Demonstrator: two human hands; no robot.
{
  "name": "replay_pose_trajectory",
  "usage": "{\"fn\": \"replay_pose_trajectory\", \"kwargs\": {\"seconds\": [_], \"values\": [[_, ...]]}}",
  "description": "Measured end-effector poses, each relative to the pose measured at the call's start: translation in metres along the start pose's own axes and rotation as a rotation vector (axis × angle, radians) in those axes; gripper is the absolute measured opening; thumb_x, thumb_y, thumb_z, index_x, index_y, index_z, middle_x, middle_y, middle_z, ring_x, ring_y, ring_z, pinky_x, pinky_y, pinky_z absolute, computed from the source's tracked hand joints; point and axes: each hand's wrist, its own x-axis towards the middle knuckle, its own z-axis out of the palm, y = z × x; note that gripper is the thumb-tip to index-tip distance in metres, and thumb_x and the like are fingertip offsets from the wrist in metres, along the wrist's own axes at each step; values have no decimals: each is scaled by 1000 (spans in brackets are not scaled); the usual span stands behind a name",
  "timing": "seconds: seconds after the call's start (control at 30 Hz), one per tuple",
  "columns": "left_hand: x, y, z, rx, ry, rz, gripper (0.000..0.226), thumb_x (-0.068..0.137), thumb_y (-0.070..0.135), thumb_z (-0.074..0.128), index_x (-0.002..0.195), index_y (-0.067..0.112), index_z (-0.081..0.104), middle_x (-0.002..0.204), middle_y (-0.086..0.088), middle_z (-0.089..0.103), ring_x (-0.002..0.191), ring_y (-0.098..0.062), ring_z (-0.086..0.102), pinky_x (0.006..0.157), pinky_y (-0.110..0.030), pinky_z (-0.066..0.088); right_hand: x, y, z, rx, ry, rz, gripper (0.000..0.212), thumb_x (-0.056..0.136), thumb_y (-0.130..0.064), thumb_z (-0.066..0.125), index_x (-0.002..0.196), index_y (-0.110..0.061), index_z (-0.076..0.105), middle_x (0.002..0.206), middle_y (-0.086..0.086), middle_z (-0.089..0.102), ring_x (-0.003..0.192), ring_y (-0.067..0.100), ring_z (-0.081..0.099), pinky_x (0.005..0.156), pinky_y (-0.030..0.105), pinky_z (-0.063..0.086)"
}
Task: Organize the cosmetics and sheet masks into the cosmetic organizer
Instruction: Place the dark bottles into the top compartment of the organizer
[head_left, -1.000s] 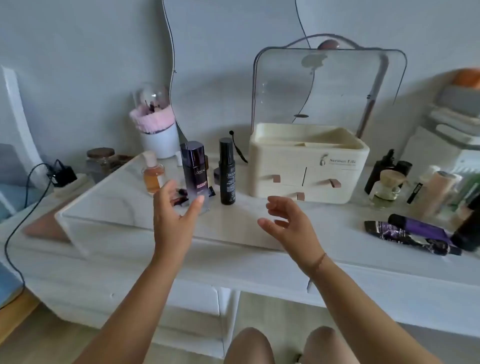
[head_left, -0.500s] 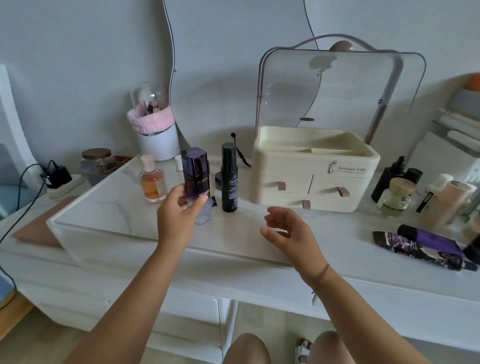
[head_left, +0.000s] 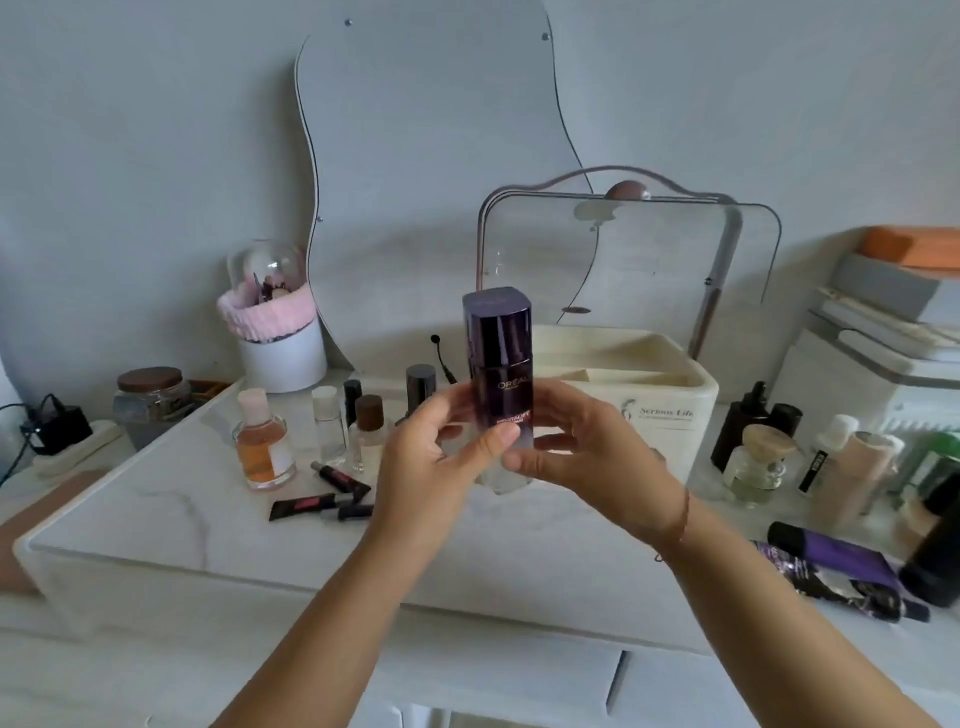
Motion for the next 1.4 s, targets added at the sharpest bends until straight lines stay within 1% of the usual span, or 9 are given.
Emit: {"fn": "replay_pose_trajectory", "kwargs": {"seconds": [0.2,0.37,0.47,0.53,0.63,0.8,1.0,1.27,1.4], "values": [[55,14,38,193,-63,145,31,83,50,60,113,51,53,114,27,59,111,17,45,89,-6,36,37,-8,-56,-223,173,-77,47,69,-18,81,112,-21,63,98,-10,71,91,5,66,79,24,56],[65,-23,53,588,-122,183,49,92,47,44,130,19,53,134,4,53,127,-11,41,105,-24,28,77,20,-73,-372,281,-52,53,66,-13,81,115,-19,61,101,-8,70,95,10,64,83,35,56],[60,-46,53,731,-187,263,45,94,42,45,129,15,54,131,2,55,127,-17,41,113,-31,18,106,36,-77,-391,277,-14,52,65,-17,82,113,-20,61,98,-9,70,90,11,66,80,24,53],[61,-50,52,704,-177,270,43,95,43,44,128,17,54,129,4,55,127,-17,41,116,-34,13,124,46,-74,-345,251,34,51,66,-18,83,112,-17,61,99,-6,71,87,13,68,73,16,52],[62,-51,53,635,-126,266,41,95,44,41,125,21,55,127,7,55,127,-13,38,116,-29,8,147,60,-68,-224,209,127,48,69,-11,81,112,-10,61,105,7,70,80,20,66,72,31,56],[58,-54,55,580,-127,302,42,96,45,36,129,23,52,127,12,52,117,21,16,116,-29,4,176,74,-66,-142,123,233,47,70,-10,81,112,-8,60,109,11,67,90,24,65,73,33,59],[58,-56,54,608,-150,311,49,93,50,27,130,25,49,127,11,51,126,3,31,117,-30,0,192,85,-62,-173,121,277,48,68,-7,80,112,-7,60,93,4,66,84,23,64,77,35,58],[56,-53,52,608,-181,302,49,95,51,29,134,25,45,136,11,47,131,5,25,117,-28,-1,193,82,-48,-242,145,275,49,69,-13,81,108,-10,51,86,2,63,78,20,64,82,43,56],[37,-44,38,544,-13,383,39,95,32,47,129,15,53,135,4,52,132,-6,36,113,-32,26,185,74,-44,-356,126,326,62,71,-23,81,121,-6,47,99,0,61,86,14,58,81,28,42]]}}
